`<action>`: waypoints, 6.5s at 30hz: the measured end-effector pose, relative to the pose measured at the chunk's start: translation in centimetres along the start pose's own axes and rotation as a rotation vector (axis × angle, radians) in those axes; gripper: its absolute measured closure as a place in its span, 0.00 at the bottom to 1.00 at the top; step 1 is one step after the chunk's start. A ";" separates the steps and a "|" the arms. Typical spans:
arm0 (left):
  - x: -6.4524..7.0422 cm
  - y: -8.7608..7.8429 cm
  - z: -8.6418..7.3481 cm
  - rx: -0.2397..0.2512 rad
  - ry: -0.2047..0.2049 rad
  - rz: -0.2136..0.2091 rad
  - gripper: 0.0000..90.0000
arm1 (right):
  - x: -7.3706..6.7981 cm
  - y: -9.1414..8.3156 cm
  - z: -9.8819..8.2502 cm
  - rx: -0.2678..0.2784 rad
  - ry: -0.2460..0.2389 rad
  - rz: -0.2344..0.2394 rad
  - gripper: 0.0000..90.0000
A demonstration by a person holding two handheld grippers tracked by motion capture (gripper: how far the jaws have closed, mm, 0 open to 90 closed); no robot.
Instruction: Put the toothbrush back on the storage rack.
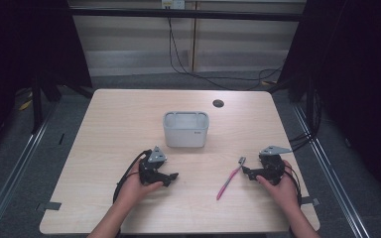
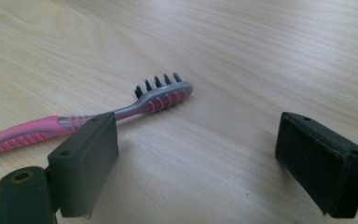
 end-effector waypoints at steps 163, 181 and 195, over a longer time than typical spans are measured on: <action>0.0 0.0 0.0 -0.004 0.003 0.000 0.25 | -5.2 -4.3 16.6 0.258 0.246 0.221 0.90; 0.0 0.0 0.0 0.001 0.000 -0.002 0.25 | -5.1 -4.0 17.9 0.323 0.296 0.242 0.90; 0.1 0.1 0.0 0.009 -0.008 -0.003 0.25 | -5.4 -3.2 19.7 0.360 0.294 0.246 0.90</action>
Point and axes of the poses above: each handheld gripper's, and its own axes: y roughly forward along the jaws, z roughly out of its top, x roughly to its right, the point moved 3 cm from there along y, roughly forward along the jaws, and after that the axes turned 13 degrees about -z, right-handed, at the moved point
